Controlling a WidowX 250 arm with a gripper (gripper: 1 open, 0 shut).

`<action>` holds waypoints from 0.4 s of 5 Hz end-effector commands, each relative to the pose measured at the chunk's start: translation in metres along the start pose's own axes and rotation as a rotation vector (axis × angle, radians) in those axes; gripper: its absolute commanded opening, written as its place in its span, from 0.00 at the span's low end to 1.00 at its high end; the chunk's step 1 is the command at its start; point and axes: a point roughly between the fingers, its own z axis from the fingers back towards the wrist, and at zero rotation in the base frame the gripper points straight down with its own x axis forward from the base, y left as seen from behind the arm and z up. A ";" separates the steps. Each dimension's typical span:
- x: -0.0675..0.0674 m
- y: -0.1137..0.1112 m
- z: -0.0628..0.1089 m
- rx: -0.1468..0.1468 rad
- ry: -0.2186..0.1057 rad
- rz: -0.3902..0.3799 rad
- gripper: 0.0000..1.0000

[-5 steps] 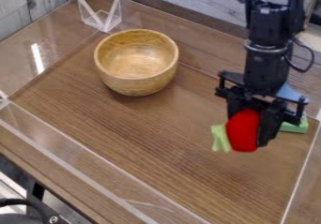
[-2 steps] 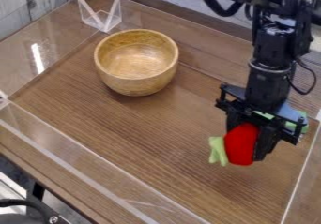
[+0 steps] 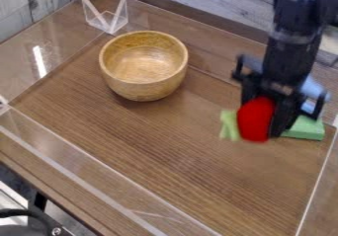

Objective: Move the red fruit to the right

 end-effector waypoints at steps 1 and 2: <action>-0.001 0.010 0.046 0.021 -0.074 0.017 0.00; -0.011 0.029 0.049 0.034 -0.070 0.035 0.00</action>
